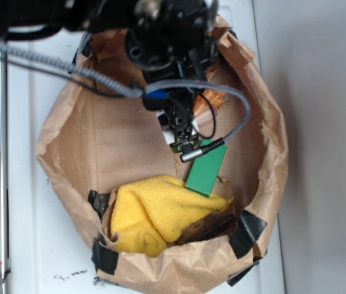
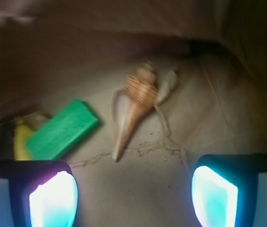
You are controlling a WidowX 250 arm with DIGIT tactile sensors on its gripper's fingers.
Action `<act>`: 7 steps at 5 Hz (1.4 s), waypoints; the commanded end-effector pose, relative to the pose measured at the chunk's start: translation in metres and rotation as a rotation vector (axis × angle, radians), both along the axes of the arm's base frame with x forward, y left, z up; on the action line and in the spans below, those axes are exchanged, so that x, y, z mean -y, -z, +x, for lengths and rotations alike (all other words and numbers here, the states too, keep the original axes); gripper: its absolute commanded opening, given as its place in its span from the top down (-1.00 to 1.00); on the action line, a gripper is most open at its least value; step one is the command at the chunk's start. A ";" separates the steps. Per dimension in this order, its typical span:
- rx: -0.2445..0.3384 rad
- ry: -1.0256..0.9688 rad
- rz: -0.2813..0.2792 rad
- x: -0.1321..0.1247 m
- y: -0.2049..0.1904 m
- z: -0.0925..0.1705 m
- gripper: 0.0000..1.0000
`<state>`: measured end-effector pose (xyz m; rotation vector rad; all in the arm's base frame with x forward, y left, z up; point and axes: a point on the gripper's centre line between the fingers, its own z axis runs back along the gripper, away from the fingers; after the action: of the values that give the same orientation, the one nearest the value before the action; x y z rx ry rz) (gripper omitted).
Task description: Grab the shell.
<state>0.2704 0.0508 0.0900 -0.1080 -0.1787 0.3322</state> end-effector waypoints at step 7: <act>0.013 -0.233 0.199 -0.003 0.046 0.083 -1.00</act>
<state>0.3369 0.0573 0.0257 0.1259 -0.1622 0.5291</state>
